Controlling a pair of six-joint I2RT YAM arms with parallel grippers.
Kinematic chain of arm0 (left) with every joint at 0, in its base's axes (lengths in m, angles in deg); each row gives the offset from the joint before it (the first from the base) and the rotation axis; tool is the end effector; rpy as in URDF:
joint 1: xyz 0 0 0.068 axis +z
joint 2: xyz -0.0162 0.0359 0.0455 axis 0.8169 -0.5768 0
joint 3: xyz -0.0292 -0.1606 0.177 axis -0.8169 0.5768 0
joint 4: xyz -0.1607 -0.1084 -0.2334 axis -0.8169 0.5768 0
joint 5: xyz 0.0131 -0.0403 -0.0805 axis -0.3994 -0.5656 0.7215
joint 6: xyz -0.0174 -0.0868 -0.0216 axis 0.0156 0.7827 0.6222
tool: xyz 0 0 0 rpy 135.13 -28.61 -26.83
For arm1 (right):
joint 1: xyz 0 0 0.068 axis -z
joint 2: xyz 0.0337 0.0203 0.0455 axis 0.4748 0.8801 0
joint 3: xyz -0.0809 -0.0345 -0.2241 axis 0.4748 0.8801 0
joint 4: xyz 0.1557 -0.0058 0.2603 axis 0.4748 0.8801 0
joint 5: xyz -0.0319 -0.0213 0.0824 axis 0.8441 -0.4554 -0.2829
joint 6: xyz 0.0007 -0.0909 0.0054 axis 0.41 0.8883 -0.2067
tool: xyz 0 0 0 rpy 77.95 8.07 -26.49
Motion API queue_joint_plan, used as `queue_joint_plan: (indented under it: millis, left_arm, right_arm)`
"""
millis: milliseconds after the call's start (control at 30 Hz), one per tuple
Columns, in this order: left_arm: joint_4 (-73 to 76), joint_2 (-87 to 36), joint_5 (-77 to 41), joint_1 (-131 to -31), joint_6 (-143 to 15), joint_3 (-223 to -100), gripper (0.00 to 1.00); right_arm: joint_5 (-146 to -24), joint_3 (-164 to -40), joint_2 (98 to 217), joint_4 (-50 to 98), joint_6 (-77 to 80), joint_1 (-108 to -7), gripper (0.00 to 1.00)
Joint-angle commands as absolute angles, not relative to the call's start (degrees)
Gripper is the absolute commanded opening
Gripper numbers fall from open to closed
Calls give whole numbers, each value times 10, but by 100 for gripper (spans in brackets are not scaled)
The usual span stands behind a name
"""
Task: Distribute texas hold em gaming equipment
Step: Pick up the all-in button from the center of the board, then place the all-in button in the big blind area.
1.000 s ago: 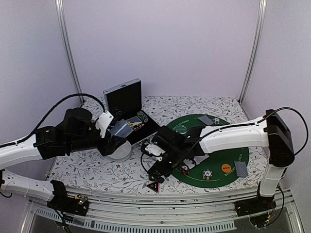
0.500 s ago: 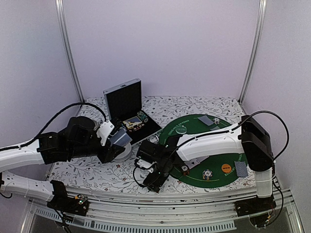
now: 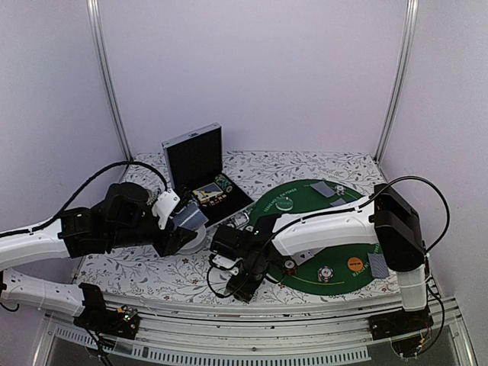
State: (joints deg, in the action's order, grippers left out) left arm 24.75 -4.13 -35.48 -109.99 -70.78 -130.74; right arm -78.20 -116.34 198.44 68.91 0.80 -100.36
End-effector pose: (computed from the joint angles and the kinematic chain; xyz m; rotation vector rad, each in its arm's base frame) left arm 0.1868 -0.2455 0.2073 0.8537 2.0176 -0.4169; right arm 0.1393 0.4319 0.0543 -1.5824 2.5163 0.2225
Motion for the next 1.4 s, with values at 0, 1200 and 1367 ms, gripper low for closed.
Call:
queue_joint_plan:
  millis: [0,1200,1367]
  left_arm:
    - [227,-31,-349,-1093,-721,-1301,52]
    - [209,-16,-344,-1090,-763,-1299,51]
    - [208,-10,-339,-1088,-782,-1304,52]
  right_arm:
    - [-768,-1174,2006,713,4,-1007,59]
    - [-765,-895,1606,693,-37,-578,43]
    - [-735,-852,1566,696,-31,-467,43]
